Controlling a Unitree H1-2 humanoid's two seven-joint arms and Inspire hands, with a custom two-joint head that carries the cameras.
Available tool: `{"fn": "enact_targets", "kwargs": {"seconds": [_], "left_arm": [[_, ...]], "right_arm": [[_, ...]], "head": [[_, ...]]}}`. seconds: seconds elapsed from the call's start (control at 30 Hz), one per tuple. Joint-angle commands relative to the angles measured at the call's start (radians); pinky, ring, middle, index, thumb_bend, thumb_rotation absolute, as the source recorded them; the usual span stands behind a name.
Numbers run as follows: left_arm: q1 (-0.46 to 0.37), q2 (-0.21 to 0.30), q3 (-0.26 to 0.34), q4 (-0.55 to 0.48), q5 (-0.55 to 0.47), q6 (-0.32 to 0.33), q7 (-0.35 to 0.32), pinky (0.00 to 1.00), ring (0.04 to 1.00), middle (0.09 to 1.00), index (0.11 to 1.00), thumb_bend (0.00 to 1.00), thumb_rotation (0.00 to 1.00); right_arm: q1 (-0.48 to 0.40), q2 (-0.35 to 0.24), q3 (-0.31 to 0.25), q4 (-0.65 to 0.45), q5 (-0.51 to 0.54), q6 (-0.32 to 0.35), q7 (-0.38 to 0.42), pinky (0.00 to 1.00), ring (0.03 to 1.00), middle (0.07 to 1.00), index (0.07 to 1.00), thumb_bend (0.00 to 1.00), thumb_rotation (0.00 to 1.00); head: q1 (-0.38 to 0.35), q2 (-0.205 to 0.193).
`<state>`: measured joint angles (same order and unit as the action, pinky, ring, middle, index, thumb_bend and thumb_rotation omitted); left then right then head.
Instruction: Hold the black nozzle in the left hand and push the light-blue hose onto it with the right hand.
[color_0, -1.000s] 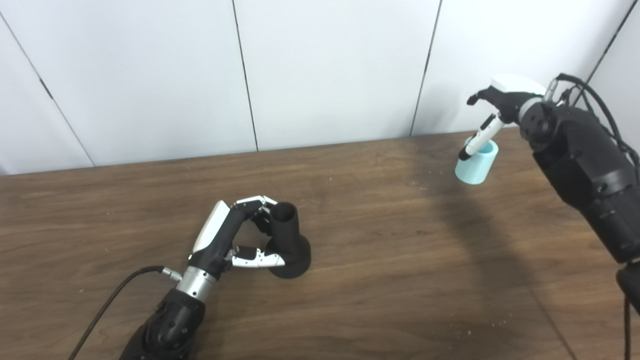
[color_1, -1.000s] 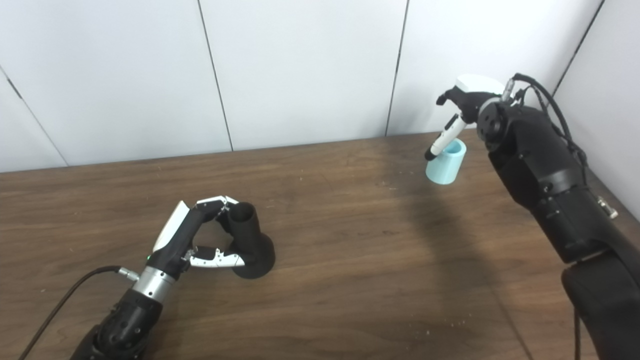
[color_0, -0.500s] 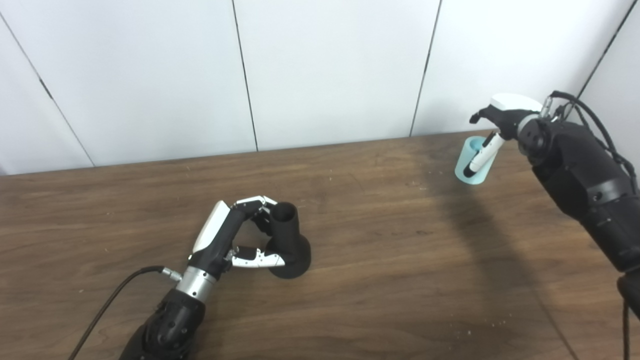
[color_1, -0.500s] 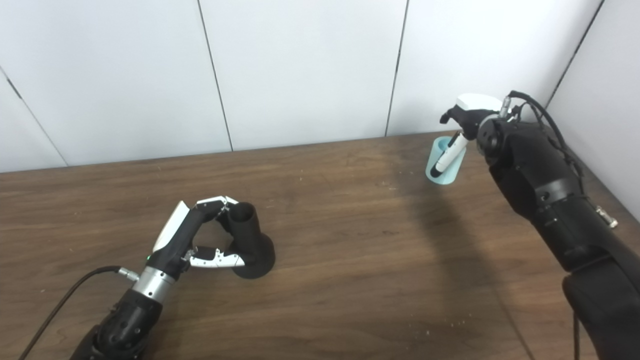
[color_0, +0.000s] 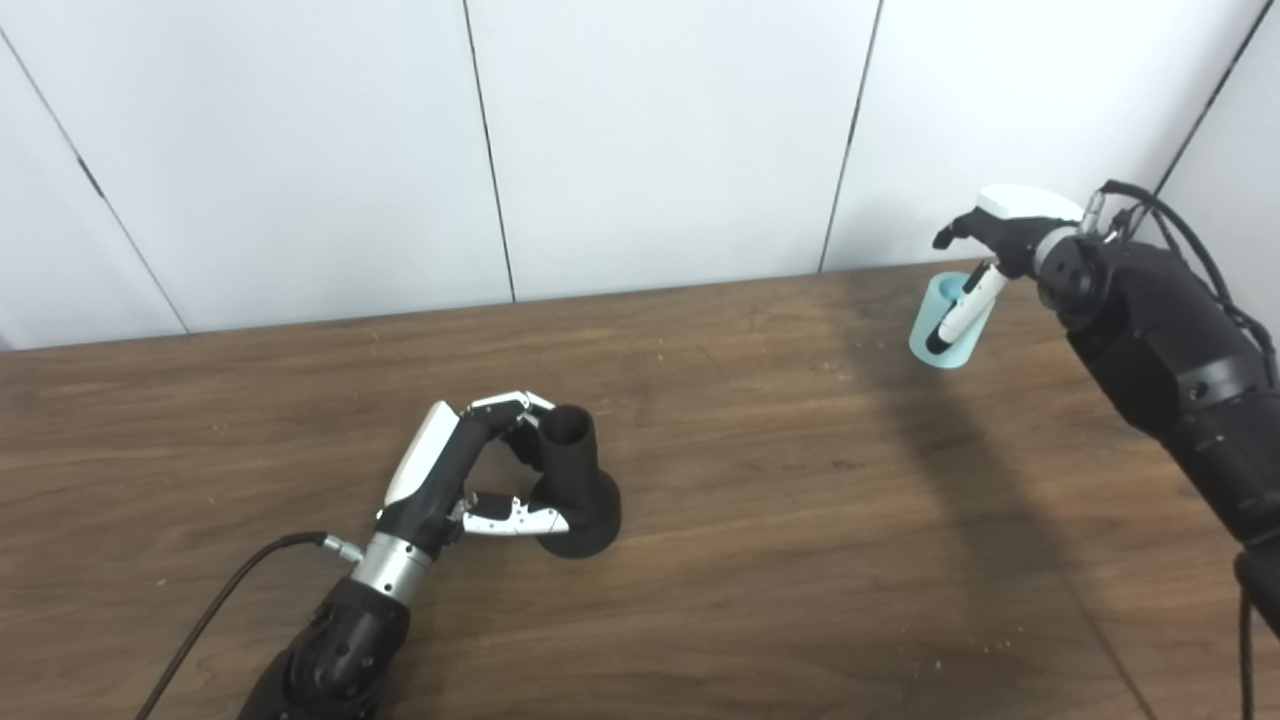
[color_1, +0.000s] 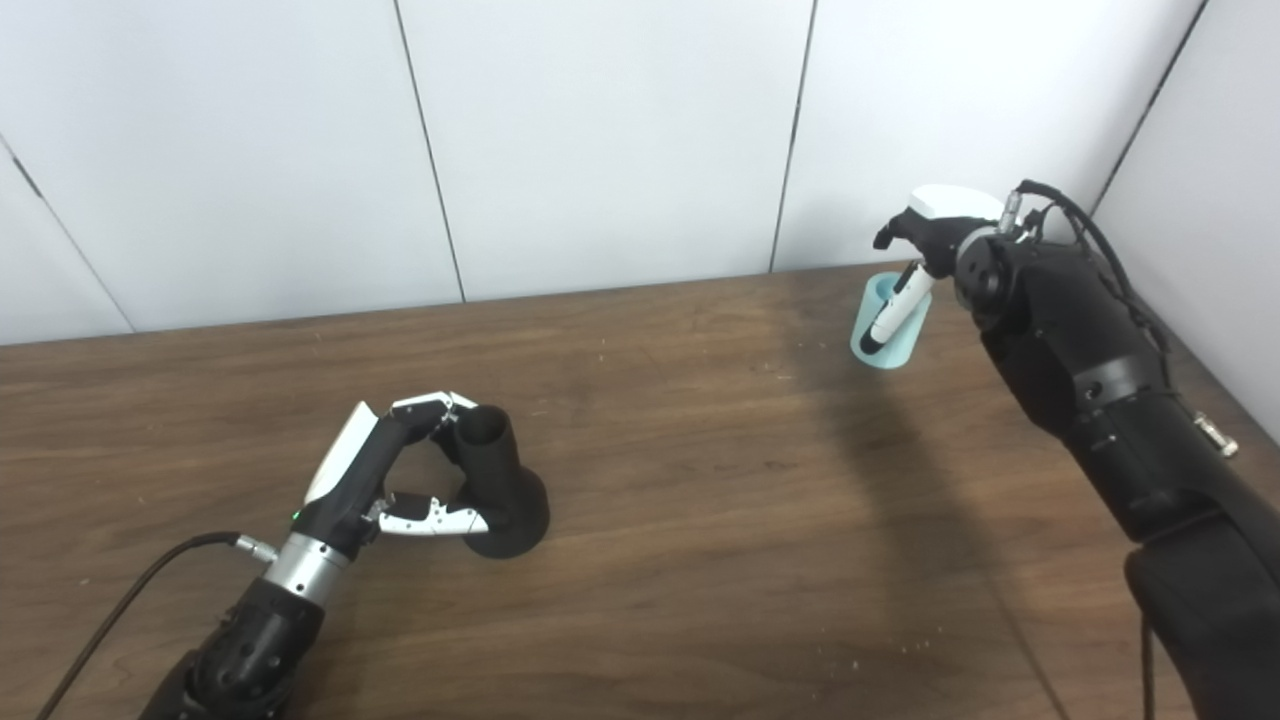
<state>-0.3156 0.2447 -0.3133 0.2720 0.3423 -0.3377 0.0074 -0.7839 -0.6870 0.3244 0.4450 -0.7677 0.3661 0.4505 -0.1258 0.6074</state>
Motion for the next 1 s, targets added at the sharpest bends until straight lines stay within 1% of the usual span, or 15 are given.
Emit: {"fn": "enact_targets", "kwargs": {"seconds": [0.0,0.1,0.2,0.27,0.3,0.37,0.47,0.53,0.57,0.63,0.67,0.7,0.73,0.8,0.97], "left_arm": [[0.091,0.018,-0.03,0.077,0.062,0.02,-0.025,0.42,0.401,0.355,0.472,0.52,0.08],[0.091,0.019,-0.03,0.075,0.062,0.021,-0.026,0.42,0.402,0.357,0.472,0.52,0.08],[0.093,0.018,-0.03,0.072,0.061,0.023,-0.027,0.42,0.402,0.358,0.472,0.52,0.08],[0.093,0.017,-0.031,0.071,0.062,0.024,-0.027,0.42,0.403,0.358,0.472,0.52,0.08],[0.093,0.017,-0.031,0.071,0.062,0.024,-0.027,0.42,0.404,0.358,0.472,0.52,0.08],[0.092,0.017,-0.032,0.072,0.063,0.023,-0.027,0.42,0.405,0.359,0.472,0.52,0.08],[0.092,0.017,-0.032,0.07,0.064,0.025,-0.027,0.42,0.405,0.359,0.472,0.52,0.08],[0.092,0.017,-0.033,0.069,0.064,0.025,-0.027,0.42,0.405,0.359,0.472,0.52,0.08],[0.092,0.017,-0.033,0.067,0.064,0.026,-0.028,0.42,0.405,0.359,0.472,0.52,0.08],[0.092,0.017,-0.032,0.065,0.063,0.028,-0.029,0.42,0.405,0.359,0.472,0.52,0.08],[0.092,0.016,-0.032,0.066,0.062,0.028,-0.03,0.42,0.405,0.359,0.472,0.52,0.08],[0.092,0.016,-0.032,0.067,0.061,0.029,-0.03,0.42,0.405,0.359,0.472,0.52,0.08],[0.092,0.016,-0.032,0.067,0.061,0.029,-0.031,0.42,0.405,0.359,0.472,0.52,0.08],[0.092,0.016,-0.032,0.067,0.061,0.03,-0.031,0.42,0.405,0.359,0.472,0.52,0.08],[0.091,0.015,-0.033,0.069,0.06,0.029,-0.031,0.42,0.405,0.359,0.471,0.52,0.08]], "right_arm": [[-0.058,-0.03,-0.021,0.003,0.006,-0.028,-0.041,0.96,0.888,0.863,0.803,1.0,0.22],[-0.058,-0.03,-0.019,0.012,0.012,-0.039,-0.045,0.92,0.863,0.83,0.783,1.0,0.22],[-0.055,-0.035,-0.01,0.001,0.009,-0.042,-0.031,0.73,0.764,0.76,0.746,0.99,0.21],[-0.057,-0.045,0.009,-0.009,-0.006,-0.038,-0.003,0.61,0.681,0.695,0.661,0.97,0.18],[-0.06,-0.051,0.019,-0.01,-0.015,-0.038,0.009,0.61,0.66,0.665,0.581,0.87,0.15],[-0.066,-0.058,0.033,-0.011,-0.026,-0.039,0.023,0.64,0.655,0.648,0.505,0.6,0.14],[-0.076,-0.062,0.049,0.001,-0.042,-0.043,0.026,0.91,0.757,0.665,0.485,0.53,0.13],[-0.08,-0.063,0.057,0.003,-0.051,-0.044,0.028,0.98,0.81,0.691,0.483,0.53,0.13],[-0.081,-0.064,0.059,0.004,-0.053,-0.045,0.028,0.83,0.738,0.66,0.483,0.52,0.13],[-0.082,-0.065,0.059,0.003,-0.055,-0.047,0.028,0.8,0.69,0.629,0.483,0.52,0.13],[-0.081,-0.065,0.056,0.001,-0.051,-0.052,0.026,0.56,0.546,0.547,0.473,0.53,0.04],[-0.079,-0.065,0.053,0.0,-0.048,-0.057,0.023,0.4,0.451,0.488,0.484,0.53,0.02],[-0.077,-0.065,0.051,-0.001,-0.045,-0.061,0.021,0.32,0.398,0.455,0.49,0.53,0.01],[-0.073,-0.063,0.045,-0.003,-0.041,-0.065,0.018,0.24,0.355,0.427,0.494,0.53,0.0],[-0.068,-0.061,0.029,-0.021,-0.029,-0.07,0.021,0.31,0.401,0.435,0.496,0.53,0.0]], "head": [[-0.001,0.001],[0.002,0.001],[0.004,0.003],[0.004,0.005],[0.004,0.005],[0.005,0.006],[0.005,0.007],[0.006,0.008],[0.007,0.008],[0.009,0.009],[0.009,0.009],[0.009,0.009],[0.009,0.009],[0.009,0.009],[0.013,0.012]]}}
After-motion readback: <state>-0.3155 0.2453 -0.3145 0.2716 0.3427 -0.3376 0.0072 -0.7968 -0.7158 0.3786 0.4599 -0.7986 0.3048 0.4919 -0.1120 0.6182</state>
